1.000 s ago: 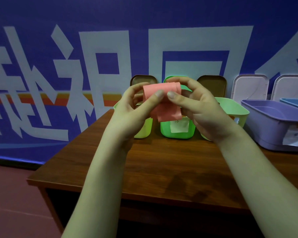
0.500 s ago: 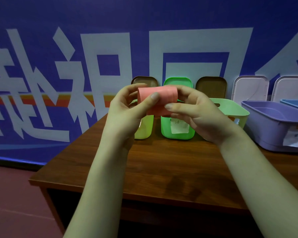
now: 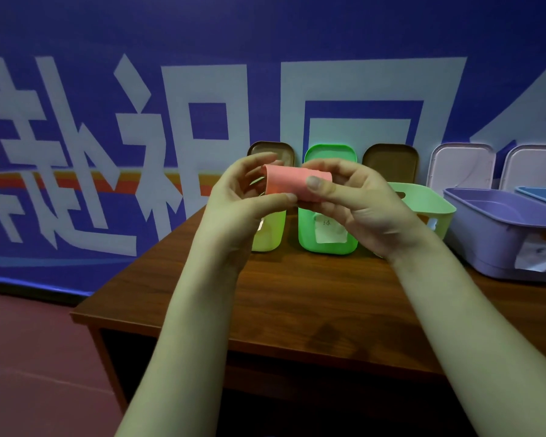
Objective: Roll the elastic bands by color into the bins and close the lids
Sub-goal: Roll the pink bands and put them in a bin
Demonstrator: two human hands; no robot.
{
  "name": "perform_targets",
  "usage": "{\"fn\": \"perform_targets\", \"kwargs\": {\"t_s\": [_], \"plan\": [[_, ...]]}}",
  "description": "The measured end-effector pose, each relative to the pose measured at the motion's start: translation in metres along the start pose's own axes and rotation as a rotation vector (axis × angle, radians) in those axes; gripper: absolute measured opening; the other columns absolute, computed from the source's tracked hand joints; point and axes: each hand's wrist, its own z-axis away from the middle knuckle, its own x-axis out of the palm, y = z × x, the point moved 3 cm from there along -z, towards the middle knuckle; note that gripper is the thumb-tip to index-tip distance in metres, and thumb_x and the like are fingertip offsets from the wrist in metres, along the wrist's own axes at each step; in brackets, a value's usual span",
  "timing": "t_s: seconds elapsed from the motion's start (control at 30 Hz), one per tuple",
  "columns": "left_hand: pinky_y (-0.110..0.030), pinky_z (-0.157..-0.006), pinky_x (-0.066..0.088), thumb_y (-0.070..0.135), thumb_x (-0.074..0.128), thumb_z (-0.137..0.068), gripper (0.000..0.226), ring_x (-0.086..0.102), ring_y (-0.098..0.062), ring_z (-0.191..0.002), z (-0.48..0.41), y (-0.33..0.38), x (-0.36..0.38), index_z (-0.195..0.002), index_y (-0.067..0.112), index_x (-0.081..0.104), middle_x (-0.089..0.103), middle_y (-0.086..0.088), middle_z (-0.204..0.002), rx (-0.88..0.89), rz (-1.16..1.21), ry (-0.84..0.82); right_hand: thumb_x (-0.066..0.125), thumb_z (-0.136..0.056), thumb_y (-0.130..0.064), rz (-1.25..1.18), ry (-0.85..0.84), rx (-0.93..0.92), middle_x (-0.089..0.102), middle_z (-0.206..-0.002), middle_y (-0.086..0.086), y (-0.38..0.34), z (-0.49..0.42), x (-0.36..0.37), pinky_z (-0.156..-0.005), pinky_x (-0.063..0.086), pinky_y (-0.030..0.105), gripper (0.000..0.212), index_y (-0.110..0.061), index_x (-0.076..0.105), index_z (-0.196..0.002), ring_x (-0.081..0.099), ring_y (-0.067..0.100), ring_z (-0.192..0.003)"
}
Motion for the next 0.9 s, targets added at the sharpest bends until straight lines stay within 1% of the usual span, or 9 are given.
{"fn": "perform_targets", "kwargs": {"t_s": [0.13,0.3,0.4,0.5,0.67,0.77,0.83,0.9], "plan": [[-0.032,-0.088,0.056,0.002,0.069,-0.078,0.047,0.065,-0.025,-0.107,0.014,-0.004,-0.002,-0.123,0.011,0.057,0.061,-0.013,-0.120,-0.077,0.070,-0.006,0.065,-0.073,-0.007,-0.031,-0.005,-0.013,0.068,-0.100,0.009,0.004,0.009,0.004,-0.082,0.058,0.030,0.037,0.000,0.059,-0.109,0.070,0.021,-0.091],[-0.037,-0.096,0.052,0.011,0.071,-0.079,0.035,0.063,-0.027,-0.111,0.028,-0.015,-0.007,-0.112,0.016,0.063,0.064,-0.013,-0.118,-0.081,0.035,0.063,0.064,-0.077,-0.004,-0.062,-0.014,0.011,0.069,-0.099,0.009,0.017,0.018,0.007,-0.082,0.058,0.030,0.031,0.000,0.060,-0.107,0.070,0.020,-0.090],[-0.037,-0.096,0.052,0.007,0.069,-0.081,0.031,0.063,-0.027,-0.111,0.031,-0.026,-0.011,-0.110,0.016,0.064,0.064,-0.014,-0.119,-0.100,0.046,0.100,0.060,-0.083,0.002,-0.063,-0.004,0.031,0.067,-0.101,0.011,0.031,0.015,0.008,-0.085,0.057,0.033,0.028,0.003,0.059,-0.111,0.068,0.021,-0.092],[-0.035,-0.093,0.054,0.005,0.069,-0.082,0.035,0.065,-0.025,-0.109,0.025,-0.040,-0.017,-0.115,0.014,0.062,0.065,-0.012,-0.116,-0.123,0.064,0.147,0.060,-0.083,0.003,-0.072,0.012,0.059,0.066,-0.101,0.011,0.047,0.005,0.003,-0.084,0.058,0.031,0.024,0.001,0.060,-0.107,0.068,0.019,-0.090],[-0.034,-0.091,0.055,0.005,0.070,-0.081,0.043,0.066,-0.024,-0.107,-0.018,-0.065,-0.028,-0.121,0.011,0.058,0.066,-0.011,-0.116,-0.144,0.068,0.197,0.059,-0.085,0.004,-0.053,0.017,0.079,0.065,-0.100,0.011,0.065,-0.040,-0.011,-0.080,0.058,0.028,0.024,0.003,0.058,-0.109,0.068,0.019,-0.087],[-0.036,-0.092,0.054,0.008,0.071,-0.081,0.040,0.066,-0.023,-0.107,-0.064,-0.077,-0.035,-0.119,0.010,0.058,0.066,-0.011,-0.115,-0.102,0.020,0.221,0.062,-0.084,0.001,0.007,0.001,0.070,0.066,-0.099,0.011,0.069,-0.090,-0.024,-0.080,0.058,0.029,0.024,0.003,0.059,-0.108,0.068,0.021,-0.088],[-0.037,-0.094,0.053,0.010,0.071,-0.082,0.034,0.065,-0.023,-0.108,-0.098,-0.084,-0.038,-0.114,0.011,0.059,0.066,-0.011,-0.113,-0.067,-0.013,0.246,0.064,-0.084,-0.002,0.047,-0.009,0.063,0.065,-0.101,0.012,0.069,-0.125,-0.033,-0.081,0.058,0.031,0.025,0.002,0.060,-0.108,0.068,0.024,-0.091],[-0.038,-0.094,0.053,0.011,0.071,-0.082,0.031,0.065,-0.024,-0.107,-0.129,-0.089,-0.040,-0.111,0.012,0.060,0.066,-0.011,-0.113,-0.063,-0.016,0.270,0.065,-0.085,-0.004,0.090,-0.001,0.076,0.065,-0.099,0.010,0.068,-0.156,-0.040,-0.081,0.058,0.034,0.026,0.001,0.060,-0.110,0.068,0.024,-0.090]]}}
